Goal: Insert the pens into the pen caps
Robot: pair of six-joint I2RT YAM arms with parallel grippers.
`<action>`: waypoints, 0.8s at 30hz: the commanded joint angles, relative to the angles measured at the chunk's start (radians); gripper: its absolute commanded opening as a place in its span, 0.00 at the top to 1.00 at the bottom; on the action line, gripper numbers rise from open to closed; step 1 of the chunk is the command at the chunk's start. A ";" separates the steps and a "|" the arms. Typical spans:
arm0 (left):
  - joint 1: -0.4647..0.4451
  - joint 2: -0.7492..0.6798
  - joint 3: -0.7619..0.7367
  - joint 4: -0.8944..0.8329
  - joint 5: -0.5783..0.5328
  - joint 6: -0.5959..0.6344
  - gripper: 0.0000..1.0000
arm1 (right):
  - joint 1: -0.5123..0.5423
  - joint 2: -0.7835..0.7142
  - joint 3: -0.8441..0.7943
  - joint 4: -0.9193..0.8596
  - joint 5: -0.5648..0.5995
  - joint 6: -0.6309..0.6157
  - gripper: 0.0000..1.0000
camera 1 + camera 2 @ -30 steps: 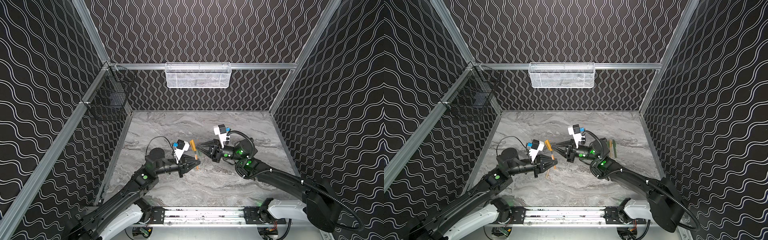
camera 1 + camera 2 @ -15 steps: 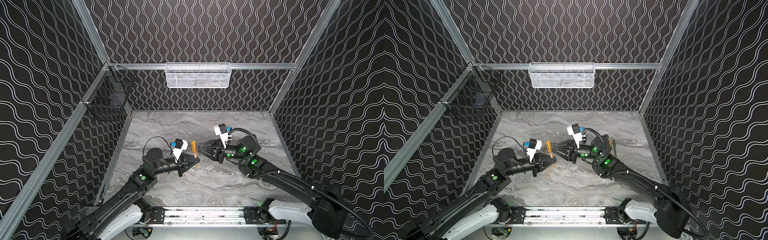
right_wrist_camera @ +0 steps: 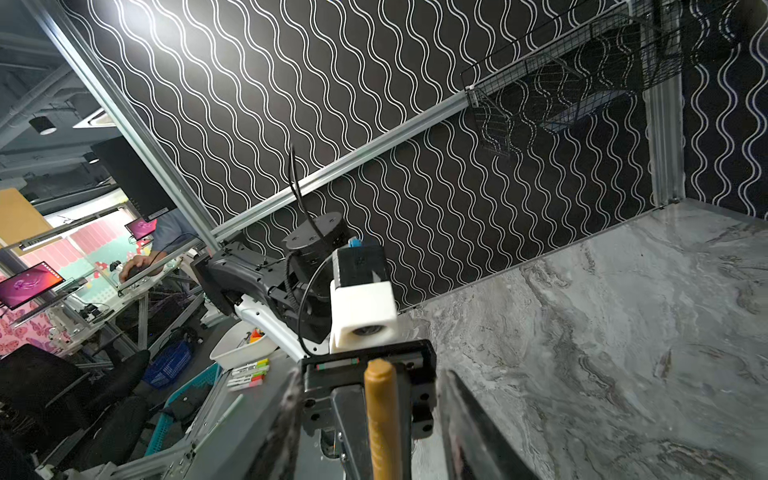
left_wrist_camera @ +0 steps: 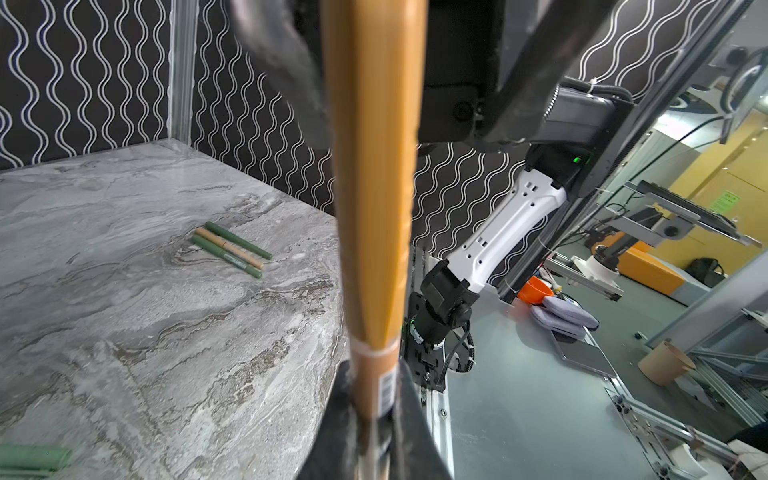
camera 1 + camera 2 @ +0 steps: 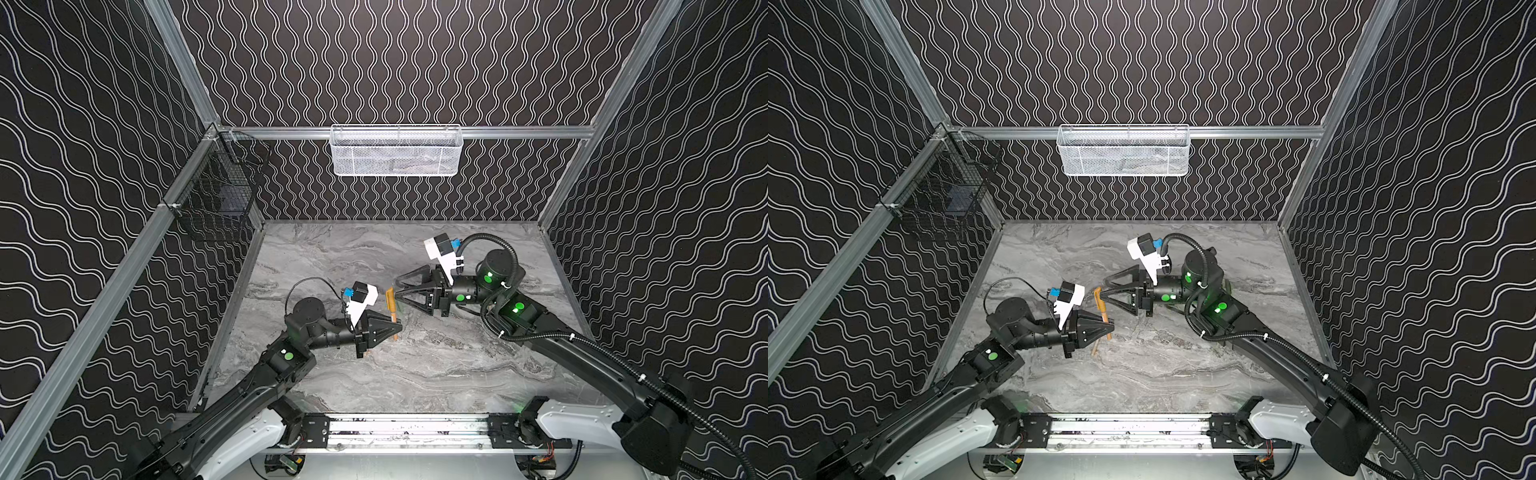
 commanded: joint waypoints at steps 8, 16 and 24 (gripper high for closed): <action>-0.002 0.025 0.000 0.056 0.041 0.001 1.00 | 0.001 0.041 0.069 -0.098 -0.092 -0.076 0.48; -0.003 0.024 0.005 0.030 0.020 0.014 1.00 | 0.008 0.070 0.086 -0.103 -0.112 -0.079 0.52; -0.003 0.017 0.009 0.013 0.005 0.022 1.00 | 0.023 0.079 0.088 -0.118 -0.090 -0.089 0.70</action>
